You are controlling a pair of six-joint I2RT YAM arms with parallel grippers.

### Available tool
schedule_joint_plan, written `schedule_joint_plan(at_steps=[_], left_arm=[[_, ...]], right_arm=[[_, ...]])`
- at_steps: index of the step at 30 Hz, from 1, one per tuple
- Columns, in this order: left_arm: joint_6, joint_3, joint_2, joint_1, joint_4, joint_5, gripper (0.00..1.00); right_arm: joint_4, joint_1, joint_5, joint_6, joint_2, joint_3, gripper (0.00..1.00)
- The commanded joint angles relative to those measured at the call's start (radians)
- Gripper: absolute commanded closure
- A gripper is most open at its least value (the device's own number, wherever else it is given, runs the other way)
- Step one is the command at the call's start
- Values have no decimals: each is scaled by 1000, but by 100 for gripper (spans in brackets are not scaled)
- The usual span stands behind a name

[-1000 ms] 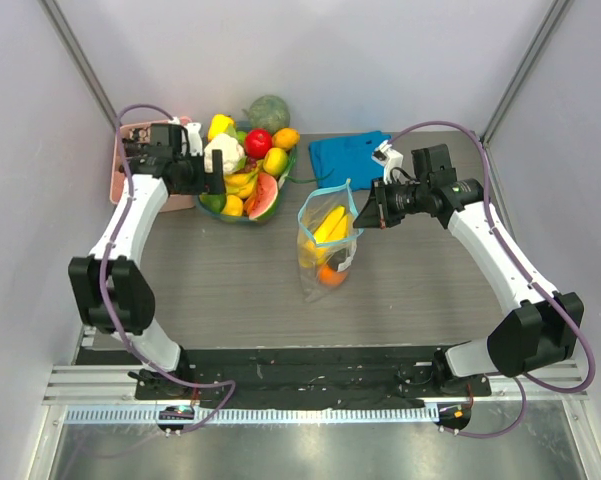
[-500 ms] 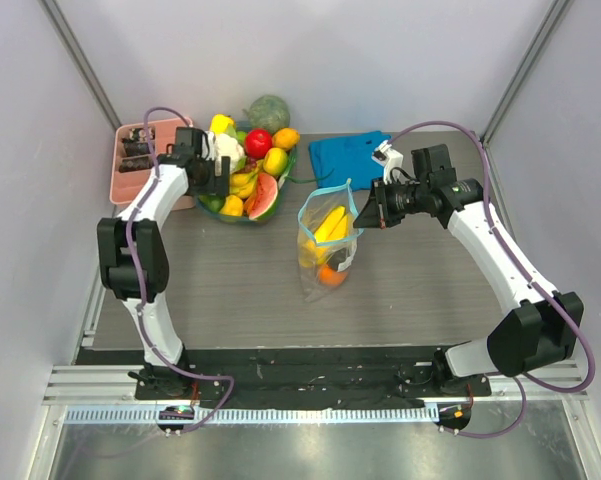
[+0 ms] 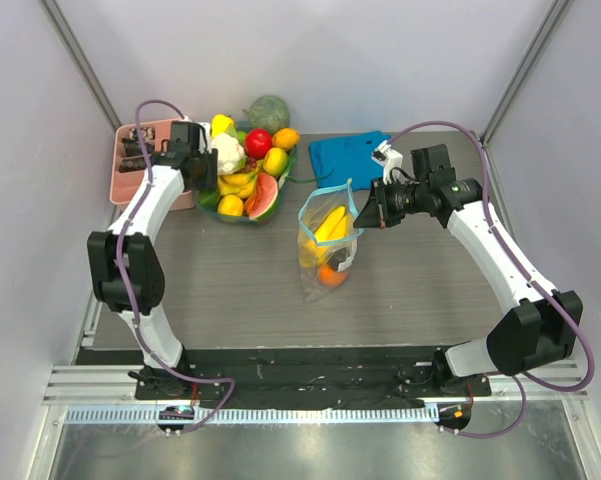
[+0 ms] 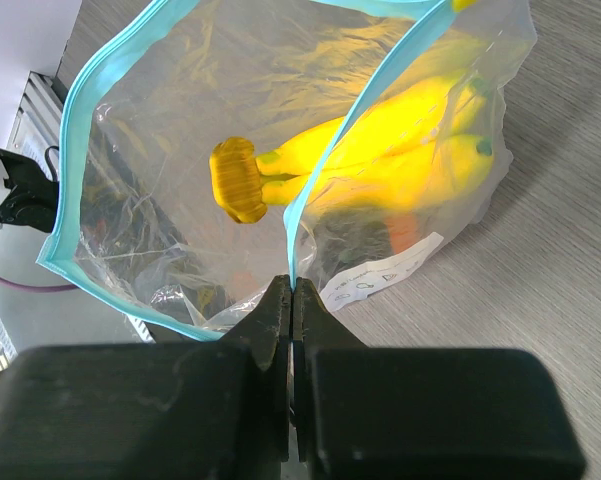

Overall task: Place the food in the zip-top bag and seal the zipper
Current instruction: Pick up the fake fruit from the bin.

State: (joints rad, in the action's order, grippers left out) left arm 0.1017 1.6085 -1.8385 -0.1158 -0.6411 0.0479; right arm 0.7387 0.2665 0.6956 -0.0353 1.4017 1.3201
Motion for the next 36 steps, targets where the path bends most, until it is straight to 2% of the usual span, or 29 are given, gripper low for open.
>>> schedule_joint_plan(at_steps=[1, 3, 5, 7, 8, 11, 13, 17, 22, 25, 26, 28, 29, 32, 36], left_arm=[[35, 31, 100, -1, -18, -39, 62], [47, 45, 107, 1, -46, -42, 68], [52, 44, 117, 1, -46, -74, 69], [47, 44, 101, 1, -48, -72, 47], [47, 45, 93, 1, -54, -68, 28], [55, 50, 58, 1, -58, -72, 9], [62, 47, 39, -1, -26, -65, 1], [62, 64, -31, -4, -15, -60, 0], [47, 48, -67, -8, -3, -54, 1], [36, 44, -76, -8, 6, -16, 12], [32, 45, -76, -8, 4, -13, 21], [26, 48, -61, -8, 0, -6, 30], [26, 51, -51, -8, -14, -5, 38], [20, 67, 5, -8, -48, -14, 53], [15, 82, 123, -15, -153, -71, 63]], right_arm=[[-18, 5, -2, 11, -9, 11, 99], [-18, 4, -5, 12, -12, 13, 99], [-18, 5, -7, 15, -15, 13, 99], [-18, 5, -2, 12, -10, 11, 99], [-18, 5, -1, 12, -10, 13, 99], [-18, 5, -2, 14, -10, 11, 99], [-18, 5, -2, 14, -12, 8, 99], [-18, 5, -7, 15, -9, 11, 99], [-16, 4, -8, 17, -4, 10, 99], [-18, 5, -8, 18, 2, 10, 99], [-16, 5, -8, 18, 2, 11, 99], [-16, 5, -10, 20, 5, 16, 99], [-15, 5, -11, 21, 6, 16, 99], [-15, 4, -13, 23, 8, 18, 99], [-13, 4, -11, 25, 3, 16, 99]])
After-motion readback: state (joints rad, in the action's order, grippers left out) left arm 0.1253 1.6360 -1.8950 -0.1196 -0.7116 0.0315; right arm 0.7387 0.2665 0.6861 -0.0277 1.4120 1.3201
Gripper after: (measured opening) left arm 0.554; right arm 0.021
